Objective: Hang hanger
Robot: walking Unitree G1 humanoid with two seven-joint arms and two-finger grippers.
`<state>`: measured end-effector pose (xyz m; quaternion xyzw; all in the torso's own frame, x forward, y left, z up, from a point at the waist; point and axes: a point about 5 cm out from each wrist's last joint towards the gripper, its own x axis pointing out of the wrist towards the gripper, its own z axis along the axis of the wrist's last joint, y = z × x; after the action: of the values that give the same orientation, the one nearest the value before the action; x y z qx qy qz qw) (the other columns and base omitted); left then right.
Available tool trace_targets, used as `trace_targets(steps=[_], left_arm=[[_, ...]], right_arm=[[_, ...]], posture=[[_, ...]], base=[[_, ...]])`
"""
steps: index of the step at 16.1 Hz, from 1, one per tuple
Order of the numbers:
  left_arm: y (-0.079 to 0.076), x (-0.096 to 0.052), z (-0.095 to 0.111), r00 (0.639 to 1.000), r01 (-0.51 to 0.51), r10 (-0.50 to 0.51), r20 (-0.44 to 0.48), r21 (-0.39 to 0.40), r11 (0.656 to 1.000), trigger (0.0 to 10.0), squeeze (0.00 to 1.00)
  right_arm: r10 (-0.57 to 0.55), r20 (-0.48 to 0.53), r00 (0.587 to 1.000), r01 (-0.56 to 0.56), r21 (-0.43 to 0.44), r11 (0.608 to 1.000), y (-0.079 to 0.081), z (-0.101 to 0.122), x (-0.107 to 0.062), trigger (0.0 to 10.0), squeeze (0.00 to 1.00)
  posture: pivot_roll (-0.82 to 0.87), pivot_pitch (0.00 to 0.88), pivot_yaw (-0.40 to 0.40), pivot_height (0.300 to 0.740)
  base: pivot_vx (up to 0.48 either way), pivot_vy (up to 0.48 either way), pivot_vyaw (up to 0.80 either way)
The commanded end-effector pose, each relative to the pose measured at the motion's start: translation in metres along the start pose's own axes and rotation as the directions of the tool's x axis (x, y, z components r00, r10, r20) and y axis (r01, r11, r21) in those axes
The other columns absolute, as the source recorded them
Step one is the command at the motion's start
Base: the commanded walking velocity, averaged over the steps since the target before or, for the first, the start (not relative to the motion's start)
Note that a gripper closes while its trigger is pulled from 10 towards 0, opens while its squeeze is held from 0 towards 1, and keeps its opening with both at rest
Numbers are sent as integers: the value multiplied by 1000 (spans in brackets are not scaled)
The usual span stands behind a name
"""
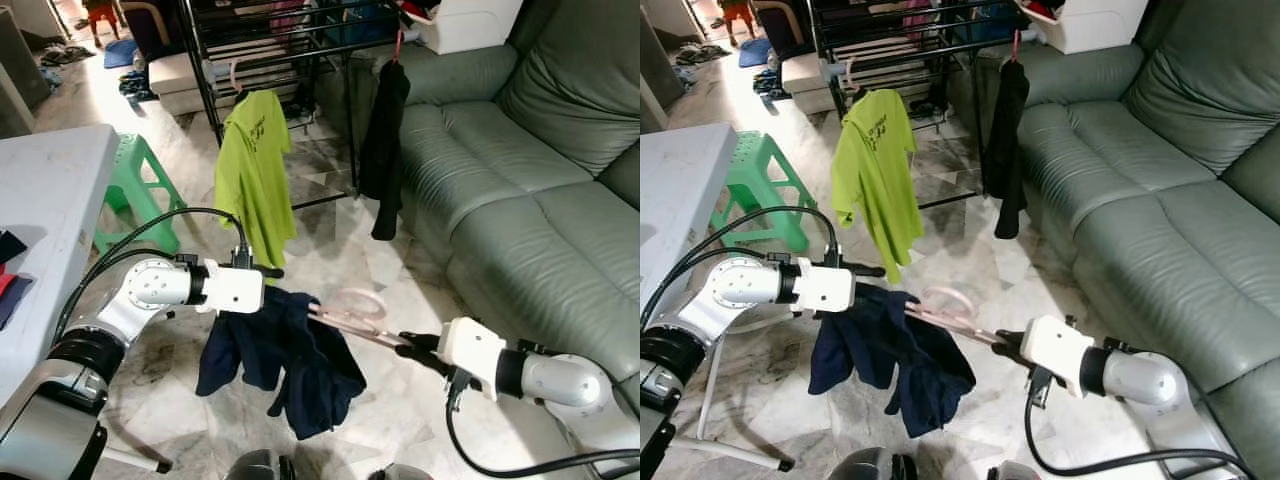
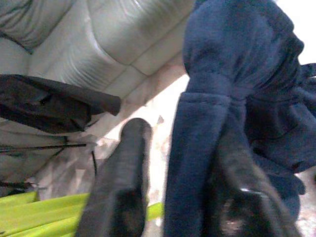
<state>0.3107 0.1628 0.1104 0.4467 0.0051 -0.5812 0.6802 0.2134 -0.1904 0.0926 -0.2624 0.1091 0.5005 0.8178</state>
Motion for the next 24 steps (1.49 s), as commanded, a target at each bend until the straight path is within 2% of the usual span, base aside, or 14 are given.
trace_targets(steps=[1, 4, 10, 11, 12, 14, 16, 17, 18, 19, 20, 21, 22, 24], left_arm=[[2, 0, 0, 1000, 28, -28, -11, 7, 1000, 0, 0], [0, 0, -5, 996, 70, -70, -59, -5, 998, 0, 0], [-7, -2, -10, 988, 132, -135, -78, -43, 990, 0, 0], [-8, -2, -9, 988, 140, -143, -64, -52, 989, 0, 0], [-8, -2, -9, 988, 137, -140, -61, -54, 989, 0, 0], [-6, -2, -8, 990, 127, -130, -47, -64, 990, 0, 0], [-4, -1, -6, 994, 107, -110, -21, -102, 989, 0, 0], [-6, -1, -9, 993, 109, -114, -29, -133, 985, 0, 0], [-8, -3, -13, 993, 104, -111, -47, -141, 985, 0, 0], [-9, -4, -16, 992, 98, -109, -59, -159, 982, 0, 0], [-9, -5, -16, 992, 100, -111, -65, -154, 983, 0, 0], [-6, -6, -21, 991, 62, -81, -108, -169, 984, 0, 0], [3, -7, -30, 978, -49, 5, -209, -206, 977, 0, 0], [9, -9, -34, 967, -133, 71, -244, -246, 960, 0, 0]], right_arm=[[13, 57, 998, -9, -62, 998, 1, 13, 3, 10000, 0], [7, 56, 998, -3, -73, 997, 0, 14, 3, 10000, 0], [-12, 64, 998, 19, -112, 994, 0, 15, 11, 10000, 0], [6, 56, 998, -1, -88, 996, 0, 13, 12, 10000, 31], [78, 55, 995, -78, -16, 997, 4, 12, 10, 10000, 1000], [90, 51, 995, -89, -38, 995, 4, 13, 9, 10000, 1000], [137, 34, 990, -136, -19, 990, 2, 13, 6, 10000, 1000], [168, 35, 985, -168, 0, 986, 3, 14, 3, 10000, 1000], [211, 59, 976, -214, 59, 975, 3, 18, -5, 10000, 1000], [226, 82, 971, -233, 94, 968, -2, 24, -11, 10000, 1000], [227, 89, 970, -235, 99, 967, -4, 26, -12, 10000, 1000], [186, 136, 973, -201, 107, 974, -17, 35, -16, 10000, 1000], [70, 234, 970, -99, 114, 989, -42, 52, -20, 10000, 1000], [-142, 285, 948, 120, 95, 988, -70, 61, -22, 10000, 1000]], posture=[[-74, 25, 71, 740], [-75, 24, 71, 740], [-67, 26, 71, 740], [-66, 25, 72, 740], [-65, 19, 72, 740], [-65, 19, 72, 740], [-62, 21, 70, 740], [-62, 21, 70, 740], [-63, 17, 69, 740], [-63, 17, 69, 740], [-63, 17, 69, 740], [-63, 17, 69, 740], [-68, 15, 70, 740], [-71, 11, 70, 740]], base=[[0, 0, 0], [0, 0, 0], [0, 0, 0], [0, 0, 0], [0, 0, 0], [0, 0, 0], [0, 0, 0], [0, 0, 0], [0, 0, 0], [0, 0, 0], [0, 0, 0], [0, 0, 0], [0, 0, 0], [0, 0, 0]])
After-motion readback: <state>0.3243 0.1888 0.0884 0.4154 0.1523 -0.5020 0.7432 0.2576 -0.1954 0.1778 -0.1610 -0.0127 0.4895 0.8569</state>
